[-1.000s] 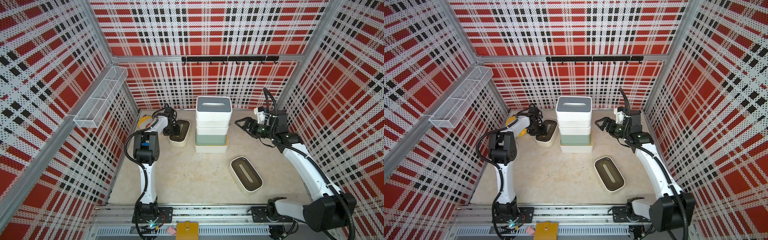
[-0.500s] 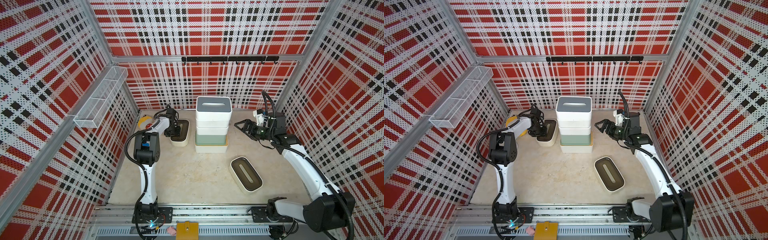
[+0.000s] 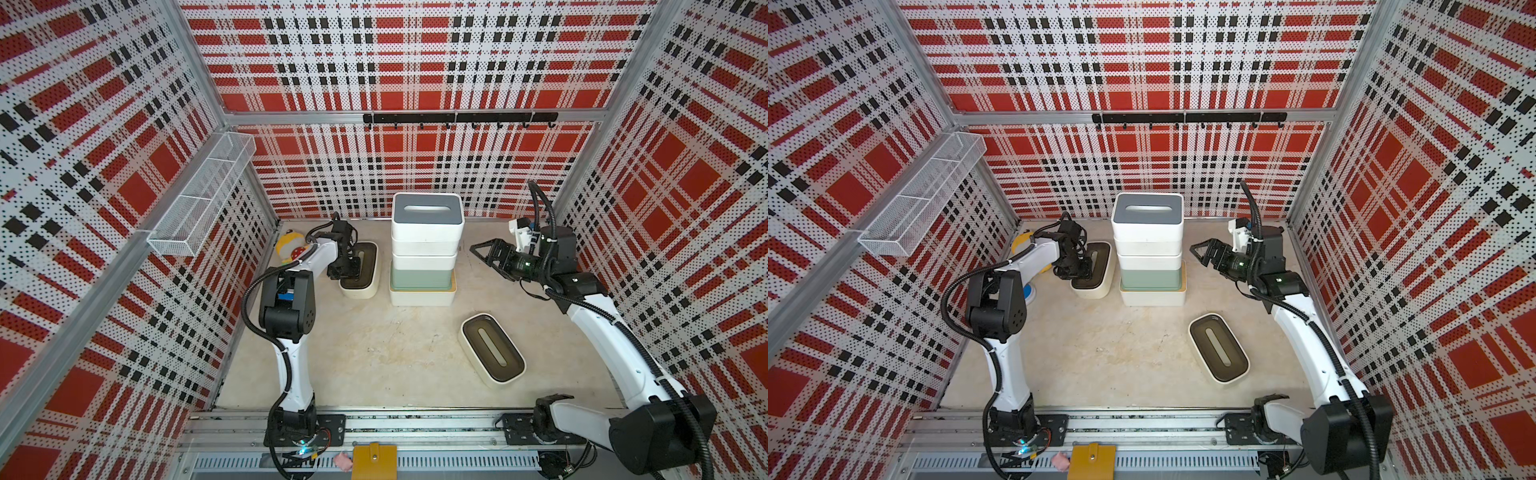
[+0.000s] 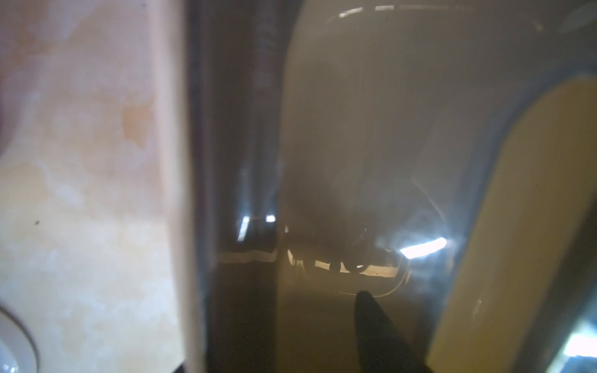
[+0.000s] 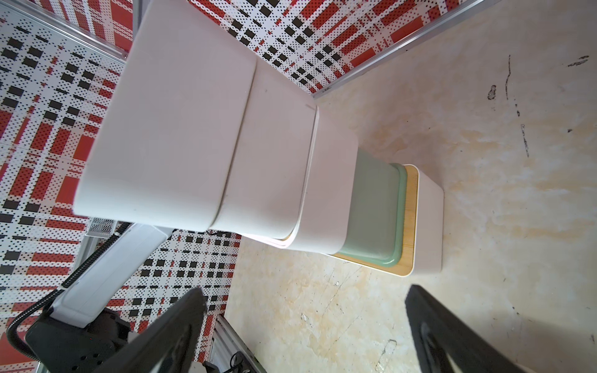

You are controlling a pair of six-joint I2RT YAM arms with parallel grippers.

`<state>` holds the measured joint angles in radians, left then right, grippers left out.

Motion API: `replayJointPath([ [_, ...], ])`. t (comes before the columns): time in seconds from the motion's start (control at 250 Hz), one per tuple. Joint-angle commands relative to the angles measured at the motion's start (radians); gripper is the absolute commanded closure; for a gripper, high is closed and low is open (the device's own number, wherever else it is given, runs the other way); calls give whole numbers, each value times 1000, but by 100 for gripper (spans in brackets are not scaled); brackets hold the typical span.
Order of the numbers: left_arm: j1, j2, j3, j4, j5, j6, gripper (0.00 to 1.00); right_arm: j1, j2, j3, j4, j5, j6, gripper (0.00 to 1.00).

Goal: Stack the tissue boxes
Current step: Pick up the tissue box from the center of the board, then place the tissue box at the tissue box.

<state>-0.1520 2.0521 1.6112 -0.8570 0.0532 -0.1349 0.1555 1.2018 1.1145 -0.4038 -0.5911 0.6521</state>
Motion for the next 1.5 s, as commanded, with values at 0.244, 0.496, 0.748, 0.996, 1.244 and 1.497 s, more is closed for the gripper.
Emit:
replayJointPath([
  [0.244,49,-288,-223,81,136,-115,50,-2,-60,-47,135,10,52,0],
  [0.496,113,-523,-423,111,221,-139,50,-2,-93,-94,215,23,81,0],
  [0.748,122,-781,-551,131,301,-138,50,-1,-107,-82,165,54,128,0],
  [0.996,56,-1024,-615,132,323,-103,49,-1,-137,-33,9,117,34,0],
  [1.244,-127,-1132,-614,138,263,22,49,-1,-195,-8,-70,165,21,0],
  [1.497,-348,-1163,-603,198,199,133,49,-1,-240,-30,-22,5,2,0],
])
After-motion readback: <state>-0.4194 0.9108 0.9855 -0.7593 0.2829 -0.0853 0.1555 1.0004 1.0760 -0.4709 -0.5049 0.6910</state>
